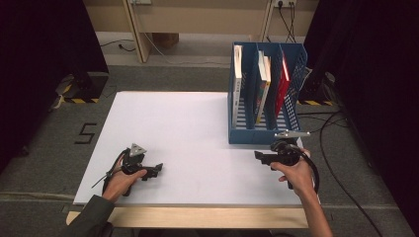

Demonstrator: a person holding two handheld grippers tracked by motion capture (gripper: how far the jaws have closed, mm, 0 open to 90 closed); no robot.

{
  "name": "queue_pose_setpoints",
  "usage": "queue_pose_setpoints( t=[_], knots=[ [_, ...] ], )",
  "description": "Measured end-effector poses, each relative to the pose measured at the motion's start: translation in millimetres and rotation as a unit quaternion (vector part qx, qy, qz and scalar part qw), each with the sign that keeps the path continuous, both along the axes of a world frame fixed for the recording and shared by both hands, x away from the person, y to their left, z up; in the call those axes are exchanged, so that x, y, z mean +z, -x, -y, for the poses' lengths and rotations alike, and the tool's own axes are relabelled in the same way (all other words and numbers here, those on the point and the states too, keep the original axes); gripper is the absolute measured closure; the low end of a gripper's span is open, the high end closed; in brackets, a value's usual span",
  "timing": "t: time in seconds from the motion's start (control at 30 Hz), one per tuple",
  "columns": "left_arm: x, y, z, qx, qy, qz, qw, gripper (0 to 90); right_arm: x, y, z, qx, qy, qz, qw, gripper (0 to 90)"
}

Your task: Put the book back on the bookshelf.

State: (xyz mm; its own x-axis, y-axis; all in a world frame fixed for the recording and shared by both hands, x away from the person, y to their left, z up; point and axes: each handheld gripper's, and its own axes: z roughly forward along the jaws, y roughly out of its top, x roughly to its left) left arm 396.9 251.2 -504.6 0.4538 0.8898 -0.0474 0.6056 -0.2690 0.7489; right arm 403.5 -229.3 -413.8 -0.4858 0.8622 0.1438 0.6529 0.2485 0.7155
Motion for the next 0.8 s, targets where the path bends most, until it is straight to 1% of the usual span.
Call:
queue_pose_setpoints(
  t=[0.1,0.17,0.23,0.4,0.7,0.8],
  knots=[
    [-0.3,0.0,1.2,-0.003,-0.005,0.0,1.0,6.0,-6.8,3.2,-0.4,-0.001,-0.004,0.001,1.0,25.6],
    [-0.3,-0.1,2.1,-0.005,-0.009,-0.001,0.9999,4.9,-10.8,4.0,-0.6,0.003,0.0,-0.007,1.0,24.5],
    [-0.3,-0.2,2.1,-0.006,-0.01,-0.002,0.9999,4.5,-13.1,5.1,-0.1,0.002,-0.002,-0.005,1.0,24.6],
    [-0.2,-0.1,2.0,-0.008,-0.012,-0.002,0.9999,4.4,-21.7,7.4,-0.4,0.003,0.007,-0.012,0.9999,24.5],
    [-0.2,0.0,2.0,-0.008,-0.011,-0.002,0.9999,4.4,-36.3,12.1,2.0,0.002,0.01,-0.025,0.9996,24.2],
    [-0.2,0.0,1.9,-0.008,-0.011,-0.002,0.9999,4.4,-39.8,13.7,2.3,0.002,0.013,-0.026,0.9996,24.1]
  ],
)
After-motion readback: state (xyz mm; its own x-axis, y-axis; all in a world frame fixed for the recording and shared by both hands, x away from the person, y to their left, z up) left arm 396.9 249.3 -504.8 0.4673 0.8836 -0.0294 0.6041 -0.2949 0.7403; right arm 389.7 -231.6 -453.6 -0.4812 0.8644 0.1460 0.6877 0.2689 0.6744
